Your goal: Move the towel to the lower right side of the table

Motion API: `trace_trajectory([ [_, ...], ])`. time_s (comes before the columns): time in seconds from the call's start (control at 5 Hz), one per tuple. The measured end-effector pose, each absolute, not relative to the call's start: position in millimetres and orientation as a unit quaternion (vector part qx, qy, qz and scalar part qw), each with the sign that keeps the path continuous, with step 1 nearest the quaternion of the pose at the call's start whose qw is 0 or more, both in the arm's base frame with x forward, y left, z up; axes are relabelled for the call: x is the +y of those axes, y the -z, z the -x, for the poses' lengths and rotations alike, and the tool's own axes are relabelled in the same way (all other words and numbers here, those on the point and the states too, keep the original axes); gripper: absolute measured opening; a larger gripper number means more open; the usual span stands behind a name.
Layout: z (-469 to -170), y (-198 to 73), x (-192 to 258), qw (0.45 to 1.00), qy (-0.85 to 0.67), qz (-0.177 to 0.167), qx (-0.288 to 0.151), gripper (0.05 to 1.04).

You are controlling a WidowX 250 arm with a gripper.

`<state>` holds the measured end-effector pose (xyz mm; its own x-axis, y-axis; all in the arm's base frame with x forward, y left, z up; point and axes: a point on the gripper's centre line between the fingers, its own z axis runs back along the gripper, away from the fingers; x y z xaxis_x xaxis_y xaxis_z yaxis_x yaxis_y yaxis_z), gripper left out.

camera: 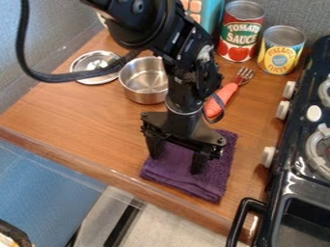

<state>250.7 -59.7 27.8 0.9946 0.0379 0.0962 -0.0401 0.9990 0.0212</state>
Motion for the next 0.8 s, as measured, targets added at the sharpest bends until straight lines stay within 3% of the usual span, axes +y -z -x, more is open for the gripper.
trace_trajectory([
  [0.4,-252.3,-44.8,-54.6,0.999,-0.024,-0.021,-0.031,1.000],
  [0.8,-259.8,-117.7,-33.8,0.995,-0.053,0.012,-0.082,1.000],
])
